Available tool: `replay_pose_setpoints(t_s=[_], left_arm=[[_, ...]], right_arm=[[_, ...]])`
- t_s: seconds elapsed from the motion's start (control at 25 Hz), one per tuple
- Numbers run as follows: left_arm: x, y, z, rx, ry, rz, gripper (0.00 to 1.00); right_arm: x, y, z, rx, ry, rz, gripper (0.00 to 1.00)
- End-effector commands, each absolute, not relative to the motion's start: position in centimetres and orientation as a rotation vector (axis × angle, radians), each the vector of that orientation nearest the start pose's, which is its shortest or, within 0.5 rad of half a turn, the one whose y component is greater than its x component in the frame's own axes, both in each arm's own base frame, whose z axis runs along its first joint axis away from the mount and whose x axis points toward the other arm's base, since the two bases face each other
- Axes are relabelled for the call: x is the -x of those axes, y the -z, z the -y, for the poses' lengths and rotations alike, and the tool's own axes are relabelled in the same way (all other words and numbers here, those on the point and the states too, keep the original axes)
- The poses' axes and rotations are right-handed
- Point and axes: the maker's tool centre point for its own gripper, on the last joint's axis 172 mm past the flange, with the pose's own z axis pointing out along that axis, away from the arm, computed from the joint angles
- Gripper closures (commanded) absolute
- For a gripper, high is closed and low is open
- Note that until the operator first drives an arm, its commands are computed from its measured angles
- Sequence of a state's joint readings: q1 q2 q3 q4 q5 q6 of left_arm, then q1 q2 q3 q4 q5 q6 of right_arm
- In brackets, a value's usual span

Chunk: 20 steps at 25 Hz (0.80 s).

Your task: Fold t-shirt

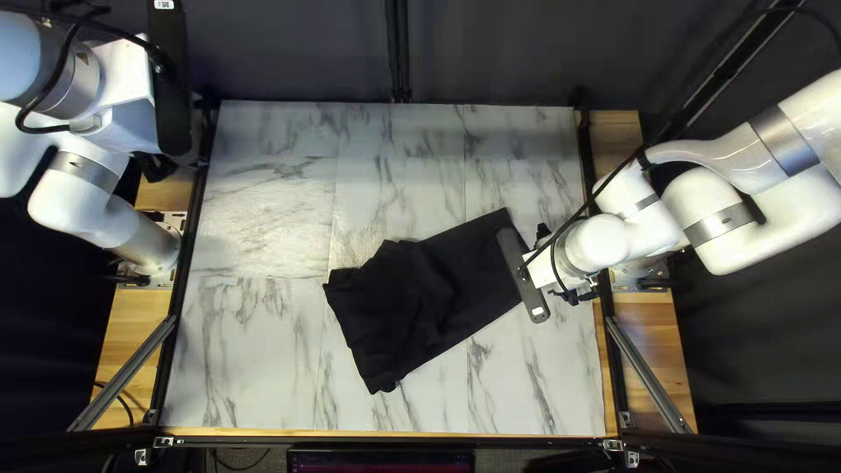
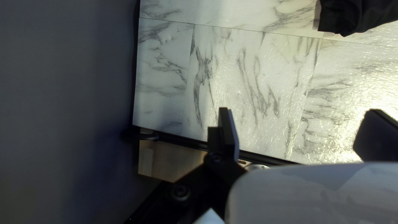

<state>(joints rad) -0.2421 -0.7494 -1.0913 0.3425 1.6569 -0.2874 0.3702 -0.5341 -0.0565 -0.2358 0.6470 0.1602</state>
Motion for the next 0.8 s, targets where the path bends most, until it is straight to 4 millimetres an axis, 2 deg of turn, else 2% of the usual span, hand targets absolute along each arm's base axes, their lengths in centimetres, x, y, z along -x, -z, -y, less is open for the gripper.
replay_pose_setpoints(t_s=[0.04,0.08,0.12,0.16,0.2,0.24,0.52,0.72,0.8], left_arm=[[-28.9,-44.3,-2.4,2.835,0.379,0.151,0.0],[-28.9,-44.3,-2.4,2.835,0.379,0.151,0.0],[-28.9,-44.3,-2.4,2.835,0.379,0.151,0.0],[-28.9,-44.3,-2.4,2.835,0.379,0.151,0.0],[-28.9,-44.3,-2.4,2.835,0.379,0.151,0.0],[-28.9,-44.3,-2.4,2.835,0.379,0.151,0.0],[-28.9,-44.3,-2.4,2.835,0.379,0.151,0.0],[-28.9,-44.3,-2.4,2.835,0.379,0.151,0.0],[-28.9,-44.3,-2.4,2.835,0.379,0.151,0.0]], right_arm=[[-21.8,-2.1,-5.6,3.222,-0.01,0.66,0.01],[-21.8,-1.8,-5.5,3.222,-0.009,0.66,0.04],[-21.8,-1.7,-5.4,3.222,-0.009,0.66,0.17],[-21.7,-1.5,-5.4,3.221,-0.009,0.659,0.22],[-21.8,-1.6,-5.4,3.221,-0.008,0.658,0.33],[-21.8,-1.7,-5.5,3.222,-0.007,0.657,1.0],[-22.0,-2.1,-5.3,3.228,-0.005,0.664,1.0],[-23.5,-4.5,-5.3,3.246,0.014,0.685,1.0],[-25.0,-6.2,-5.5,3.262,0.022,0.707,1.0]])
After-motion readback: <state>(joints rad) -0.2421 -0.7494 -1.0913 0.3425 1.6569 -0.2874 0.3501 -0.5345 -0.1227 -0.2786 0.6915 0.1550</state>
